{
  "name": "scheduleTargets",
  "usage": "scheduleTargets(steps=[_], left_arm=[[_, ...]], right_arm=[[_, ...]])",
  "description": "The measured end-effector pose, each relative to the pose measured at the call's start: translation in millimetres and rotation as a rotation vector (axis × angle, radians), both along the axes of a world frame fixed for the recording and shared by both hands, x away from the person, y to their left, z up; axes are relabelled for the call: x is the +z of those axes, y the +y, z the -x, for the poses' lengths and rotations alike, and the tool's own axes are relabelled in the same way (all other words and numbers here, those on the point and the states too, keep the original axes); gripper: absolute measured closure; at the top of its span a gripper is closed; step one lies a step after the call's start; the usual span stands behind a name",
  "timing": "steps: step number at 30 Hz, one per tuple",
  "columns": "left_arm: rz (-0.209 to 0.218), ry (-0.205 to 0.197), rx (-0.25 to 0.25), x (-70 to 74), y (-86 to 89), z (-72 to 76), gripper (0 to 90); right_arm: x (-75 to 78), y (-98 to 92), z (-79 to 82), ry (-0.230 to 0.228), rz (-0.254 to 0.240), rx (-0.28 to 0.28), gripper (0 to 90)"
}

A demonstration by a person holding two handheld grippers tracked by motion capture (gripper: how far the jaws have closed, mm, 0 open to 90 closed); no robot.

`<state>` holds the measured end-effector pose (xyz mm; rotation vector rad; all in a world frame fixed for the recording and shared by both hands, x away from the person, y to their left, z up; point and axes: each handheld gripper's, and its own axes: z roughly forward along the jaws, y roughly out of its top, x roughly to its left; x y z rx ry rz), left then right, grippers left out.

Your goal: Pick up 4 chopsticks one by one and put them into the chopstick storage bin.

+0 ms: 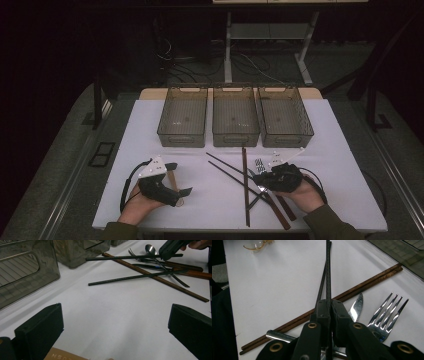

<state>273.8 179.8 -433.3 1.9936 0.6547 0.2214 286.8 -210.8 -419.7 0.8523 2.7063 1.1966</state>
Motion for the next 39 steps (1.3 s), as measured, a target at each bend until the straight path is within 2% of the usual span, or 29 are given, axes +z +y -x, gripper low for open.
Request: scheduleTargets(steps=[11,22,26,32,39], left_arm=[[0.003,0.003,-0.006,0.1,-1.5,-0.9,0.0],[0.0,0.013,0.003,0.1,-1.7,0.1,0.0],[-0.004,0.034,0.015,0.1,-2.0,-0.5,0.0],[-0.002,0.024,0.007,0.7,-2.3,0.6,0.0],[-0.001,0.03,-0.01,0.3,-4.5,1.9,0.0]], right_arm=[[5.8,0.9,-3.4,0.0,-0.019,-0.003,85.5],[19.0,4.1,-10.5,-0.026,-0.047,-0.005,85.5],[21.2,4.2,-13.1,-0.028,-0.05,-0.009,85.5],[26.7,2.9,-20.7,-0.026,-0.059,-0.031,85.4],[29.8,3.9,-28.2,-0.024,-0.058,-0.043,85.5]])
